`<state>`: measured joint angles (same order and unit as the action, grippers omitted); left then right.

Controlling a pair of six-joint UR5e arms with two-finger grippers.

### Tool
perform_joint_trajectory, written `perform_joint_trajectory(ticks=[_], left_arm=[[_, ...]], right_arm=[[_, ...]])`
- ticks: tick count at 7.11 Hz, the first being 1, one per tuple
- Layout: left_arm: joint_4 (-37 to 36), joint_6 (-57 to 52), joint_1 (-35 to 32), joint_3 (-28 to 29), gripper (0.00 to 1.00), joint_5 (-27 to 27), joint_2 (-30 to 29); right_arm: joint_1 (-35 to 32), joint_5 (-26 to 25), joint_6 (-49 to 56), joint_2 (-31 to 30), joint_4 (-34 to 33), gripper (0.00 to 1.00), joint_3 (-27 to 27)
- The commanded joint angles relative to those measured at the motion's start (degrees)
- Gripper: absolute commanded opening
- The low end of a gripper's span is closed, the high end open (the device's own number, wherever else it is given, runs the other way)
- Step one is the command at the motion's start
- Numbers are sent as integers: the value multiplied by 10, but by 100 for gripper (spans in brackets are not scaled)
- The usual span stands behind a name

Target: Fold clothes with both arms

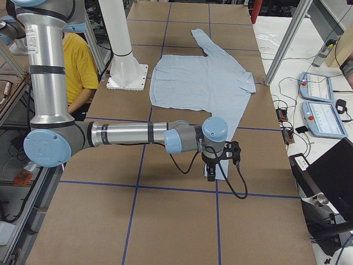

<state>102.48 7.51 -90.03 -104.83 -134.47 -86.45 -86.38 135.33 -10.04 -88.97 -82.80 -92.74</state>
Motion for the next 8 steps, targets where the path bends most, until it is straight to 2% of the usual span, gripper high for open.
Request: perform_joint_trajectory(ticks=[1,2,3,4,6,7,8], left_arm=[[10,-8,-1,9,100,-14,3],[10,-8,0,10,100,-37,3],[10,-8,-1,23,100,-39,3],[10,-7,0,23,100,-40,3],[11,-7,0,33,100,-40,3],[11,-7,1,32,100,-40,3],[11,-7,1,31,100,-40,3]], right_arm=[[8,2,-3,-13,-3,100,-37],[10,5,-4,-12,-8,100,-38],[16,5,-4,12,-77,100,-46],[16,7,-4,8,-104,100,-65],[20,6,-2,-2,-101,100,-63],[43,4,0,-22,-92,100,-52],[61,4,-3,-22,-52,100,-40]])
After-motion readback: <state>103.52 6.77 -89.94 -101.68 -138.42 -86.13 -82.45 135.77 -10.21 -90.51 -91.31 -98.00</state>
